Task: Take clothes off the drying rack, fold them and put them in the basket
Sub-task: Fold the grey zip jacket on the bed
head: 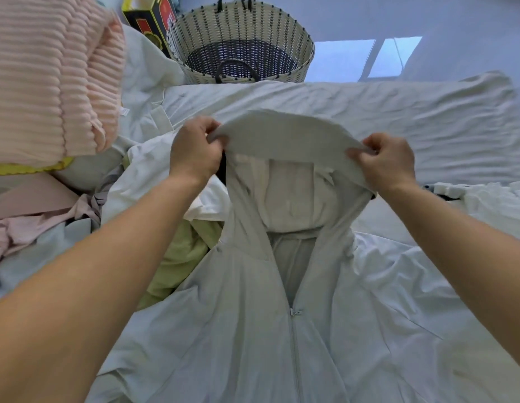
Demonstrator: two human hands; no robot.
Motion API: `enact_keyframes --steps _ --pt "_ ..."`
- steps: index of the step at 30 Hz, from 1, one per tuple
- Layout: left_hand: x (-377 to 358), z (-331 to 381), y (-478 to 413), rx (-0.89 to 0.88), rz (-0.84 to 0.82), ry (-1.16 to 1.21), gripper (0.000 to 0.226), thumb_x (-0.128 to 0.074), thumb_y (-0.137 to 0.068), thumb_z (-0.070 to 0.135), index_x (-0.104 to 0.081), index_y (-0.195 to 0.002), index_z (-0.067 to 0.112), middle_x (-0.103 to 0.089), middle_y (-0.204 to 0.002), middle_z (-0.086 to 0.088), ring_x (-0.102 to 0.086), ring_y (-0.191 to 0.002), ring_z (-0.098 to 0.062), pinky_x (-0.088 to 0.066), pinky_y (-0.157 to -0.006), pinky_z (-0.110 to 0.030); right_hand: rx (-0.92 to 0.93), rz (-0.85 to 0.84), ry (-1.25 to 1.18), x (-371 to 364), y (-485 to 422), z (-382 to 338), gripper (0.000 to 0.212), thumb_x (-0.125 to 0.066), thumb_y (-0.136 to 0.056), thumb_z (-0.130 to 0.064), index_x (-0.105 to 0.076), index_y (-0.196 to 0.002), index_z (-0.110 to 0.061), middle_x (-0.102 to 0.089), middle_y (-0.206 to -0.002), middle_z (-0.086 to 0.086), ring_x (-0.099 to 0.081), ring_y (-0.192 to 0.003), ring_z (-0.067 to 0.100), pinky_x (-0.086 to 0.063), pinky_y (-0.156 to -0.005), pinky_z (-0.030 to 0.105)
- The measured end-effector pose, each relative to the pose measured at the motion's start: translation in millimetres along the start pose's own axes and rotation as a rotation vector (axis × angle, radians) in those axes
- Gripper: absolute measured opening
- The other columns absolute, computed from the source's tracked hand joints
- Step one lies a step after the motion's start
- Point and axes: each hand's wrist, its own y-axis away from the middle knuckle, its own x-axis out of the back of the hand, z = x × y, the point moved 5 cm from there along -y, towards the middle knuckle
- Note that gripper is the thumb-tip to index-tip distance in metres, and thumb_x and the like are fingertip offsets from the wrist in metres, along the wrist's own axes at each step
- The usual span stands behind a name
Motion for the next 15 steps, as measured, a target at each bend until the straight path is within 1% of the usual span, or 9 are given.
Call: enact_keyframes --steps 2,4,6,8,10,11,12,13,15 --pt "5 6 1 -0.084 0.033 0.044 0.01 -0.062 -0.079 0.013 -0.065 -0.086 0.006 -0.059 -0.08 0.002 -0.056 -0.076 -0.022 -0.047 -0.071 -0.034 0.052 0.066 -0.048 8 -2 -8 0.009 -0.072 -0.08 -0.028 -0.072 -0.084 -0.019 -0.064 -0.079 0.001 -0.06 -0.08 0.021 -0.045 -0.07 0.031" --pt "7 3 21 -0.204 0.001 0.022 0.007 -0.064 -0.082 0.01 -0.062 -0.086 0.006 -0.055 -0.081 0.005 -0.048 -0.076 -0.011 -0.044 -0.07 -0.026 0.135 0.058 -0.058 12 10 -7 0.012 -0.073 -0.081 -0.023 -0.076 -0.089 -0.014 -0.066 -0.084 0.003 -0.059 -0.081 0.017 -0.041 -0.067 0.023" --pt "10 -10 54 -0.33 -0.046 -0.031 0.008 -0.063 -0.084 0.01 -0.058 -0.09 0.012 -0.056 -0.086 0.0 -0.049 -0.077 -0.013 -0.044 -0.069 -0.027 0.22 -0.009 -0.052 13 31 5 0.016 -0.072 -0.083 -0.014 -0.076 -0.098 -0.013 -0.063 -0.091 0.0 -0.057 -0.086 0.015 -0.038 -0.072 0.009" --pt "15 -22 92 -0.472 -0.104 -0.095 0.012 -0.057 -0.084 0.011 -0.055 -0.092 0.019 -0.059 -0.094 -0.001 -0.054 -0.081 -0.017 -0.048 -0.07 -0.032 0.296 -0.11 -0.045 15 59 25 0.024 -0.071 -0.083 -0.007 -0.072 -0.101 -0.023 -0.061 -0.095 -0.004 -0.058 -0.089 0.012 -0.038 -0.076 0.002" --pt "18 -34 132 -0.64 -0.177 -0.17 0.009 -0.056 -0.084 0.008 -0.058 -0.091 0.014 -0.062 -0.097 -0.004 -0.059 -0.085 -0.021 -0.049 -0.074 -0.033 0.413 -0.208 -0.01 15 92 44 0.024 -0.071 -0.082 -0.011 -0.071 -0.101 -0.027 -0.063 -0.094 -0.005 -0.062 -0.083 0.013 -0.04 -0.076 0.003" --pt "17 -39 153 -0.711 -0.226 -0.209 0.007 -0.057 -0.085 0.006 -0.061 -0.089 0.011 -0.064 -0.096 -0.007 -0.061 -0.085 -0.023 -0.05 -0.075 -0.033 0.481 -0.251 0.003 15 109 52 0.019 -0.068 -0.084 -0.02 -0.071 -0.101 -0.027 -0.065 -0.093 -0.005 -0.063 -0.08 0.013 -0.041 -0.074 0.005" --pt "16 -44 174 -0.767 -0.281 -0.247 0.005 -0.059 -0.086 0.005 -0.062 -0.087 0.009 -0.064 -0.096 -0.008 -0.062 -0.085 -0.024 -0.051 -0.074 -0.034 0.55 -0.294 0.029 14 127 57 0.016 -0.063 -0.087 -0.03 -0.073 -0.1 -0.028 -0.066 -0.093 -0.003 -0.063 -0.078 0.012 -0.043 -0.074 0.01" --pt "13 -49 193 -0.805 -0.33 -0.284 0.004 -0.059 -0.086 0.005 -0.063 -0.087 0.008 -0.065 -0.097 -0.009 -0.063 -0.085 -0.024 -0.052 -0.073 -0.035 0.634 -0.331 0.073 11 144 65 0.02 -0.058 -0.089 -0.036 -0.075 -0.097 -0.029 -0.067 -0.092 -0.001 -0.062 -0.078 0.012 -0.046 -0.074 0.016" --pt "7 -66 225 -0.832 -0.439 -0.36 0.005 -0.06 -0.088 0.011 -0.064 -0.09 0.009 -0.065 -0.104 -0.008 -0.064 -0.089 -0.025 -0.053 -0.075 -0.036 0.806 -0.36 0.242 5 177 81 0.021 -0.056 -0.087 -0.03 -0.076 -0.094 -0.032 -0.068 -0.096 0.003 -0.061 -0.083 0.015 -0.045 -0.08 0.028"
